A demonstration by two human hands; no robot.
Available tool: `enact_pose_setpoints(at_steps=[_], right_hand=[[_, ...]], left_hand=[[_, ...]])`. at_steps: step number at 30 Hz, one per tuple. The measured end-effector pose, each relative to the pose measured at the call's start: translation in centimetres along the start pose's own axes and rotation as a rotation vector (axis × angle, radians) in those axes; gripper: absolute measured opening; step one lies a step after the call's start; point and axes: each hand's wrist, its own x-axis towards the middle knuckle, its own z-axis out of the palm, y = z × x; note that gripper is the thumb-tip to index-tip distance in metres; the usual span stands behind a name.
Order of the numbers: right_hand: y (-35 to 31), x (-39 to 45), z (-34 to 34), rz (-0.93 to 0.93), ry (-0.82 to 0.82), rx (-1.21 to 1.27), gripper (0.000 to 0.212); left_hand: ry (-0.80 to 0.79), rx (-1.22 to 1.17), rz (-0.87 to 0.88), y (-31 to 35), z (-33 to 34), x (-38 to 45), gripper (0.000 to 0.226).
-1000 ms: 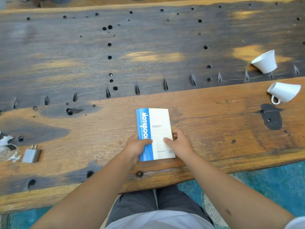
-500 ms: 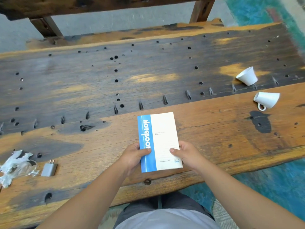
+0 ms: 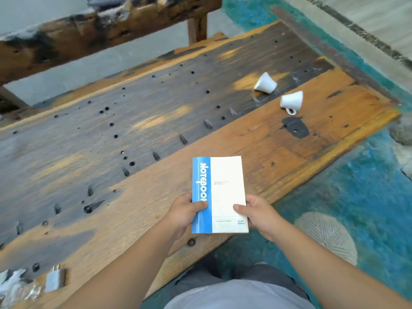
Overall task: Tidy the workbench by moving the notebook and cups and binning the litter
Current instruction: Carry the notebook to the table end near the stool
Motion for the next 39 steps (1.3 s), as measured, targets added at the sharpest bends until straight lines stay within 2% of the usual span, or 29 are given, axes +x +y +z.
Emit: enact_pose_setpoints(at_steps=[5, 15, 21, 24, 26, 31, 39], right_hand=[[3.3, -4.7, -5.9, -0.041, 0.157, 0.113, 0.016], [11.4, -16.7, -20.6, -0.125, 0.423, 0.317, 0.014], [17.4, -22.7, -25.9, -0.127, 0.587, 0.430, 0.013], [18.2, -24.0, -27.6, -0.126, 0.631, 0.464, 0.015], [19.6, -25.4, -30.6, -0.135, 0.691, 0.527, 0.016], [19.2, -25.0, -33.4, -0.138, 0.719, 0.565, 0.015], [14.7, -20.4, -44.4, -0.089, 0.728, 0.584, 0.020]], left_hand=[[-0.091, 0.132, 0.024, 0.1, 7.6, -0.3, 0.022], [-0.390, 0.364, -0.007, -3.8, 27.2, -3.9, 0.022], [-0.540, 0.574, 0.001, -6.8, 36.7, -5.4, 0.024], [-0.568, 0.630, 0.009, -7.2, 39.4, -5.6, 0.021], [-0.593, 0.702, 0.003, -7.9, 43.9, -5.4, 0.020], [-0.566, 0.789, 0.016, -6.9, 47.8, -4.2, 0.020], [-0.647, 0.834, -0.009, -1.2, 58.3, 3.5, 0.019]])
